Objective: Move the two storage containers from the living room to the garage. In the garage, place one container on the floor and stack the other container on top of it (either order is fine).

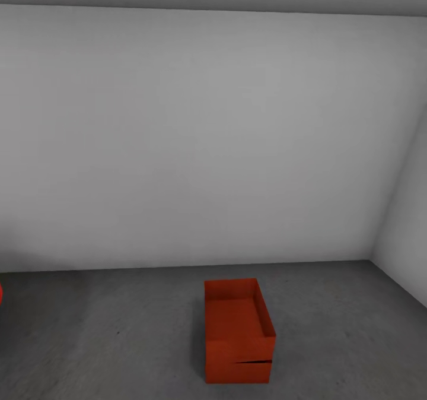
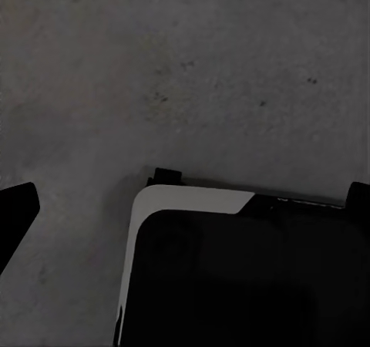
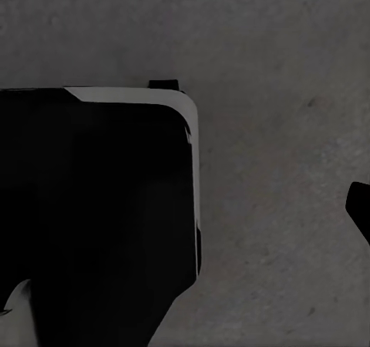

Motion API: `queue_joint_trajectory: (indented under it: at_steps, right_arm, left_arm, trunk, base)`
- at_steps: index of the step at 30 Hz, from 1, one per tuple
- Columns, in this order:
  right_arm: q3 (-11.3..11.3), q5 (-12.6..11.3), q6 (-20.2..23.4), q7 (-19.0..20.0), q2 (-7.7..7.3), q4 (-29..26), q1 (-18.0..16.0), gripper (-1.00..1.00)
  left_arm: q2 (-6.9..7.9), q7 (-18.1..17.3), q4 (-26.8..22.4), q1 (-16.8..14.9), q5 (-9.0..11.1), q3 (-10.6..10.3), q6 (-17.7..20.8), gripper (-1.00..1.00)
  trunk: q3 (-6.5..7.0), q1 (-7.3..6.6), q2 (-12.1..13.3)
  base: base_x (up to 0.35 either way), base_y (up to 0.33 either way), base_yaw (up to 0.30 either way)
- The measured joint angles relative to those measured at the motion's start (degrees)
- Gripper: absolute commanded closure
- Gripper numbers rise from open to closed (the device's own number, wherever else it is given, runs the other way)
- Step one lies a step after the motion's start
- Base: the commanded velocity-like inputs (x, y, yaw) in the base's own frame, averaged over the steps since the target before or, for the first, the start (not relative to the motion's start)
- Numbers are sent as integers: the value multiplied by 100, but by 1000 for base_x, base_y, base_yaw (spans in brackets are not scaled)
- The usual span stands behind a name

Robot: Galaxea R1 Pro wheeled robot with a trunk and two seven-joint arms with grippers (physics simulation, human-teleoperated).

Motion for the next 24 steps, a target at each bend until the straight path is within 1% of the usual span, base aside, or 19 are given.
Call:
queue_joint_trajectory:
  at_steps: [18, 24]
  right_arm:
    - [-20, -24, 8, -14, 43, 1, 0, -100]
    - [-20, -24, 3, -15, 31, -1, 0, -100]
  left_arm:
    - [6, 0, -7, 0, -7, -6, 0, -100]
    - [7, 0, -6, 0, -7, -6, 0, -100]
  trunk:
    - [0, 0, 0]
    - [0, 0, 0]
  base:
    - [0, 0, 0]
    - [0, 0, 0]
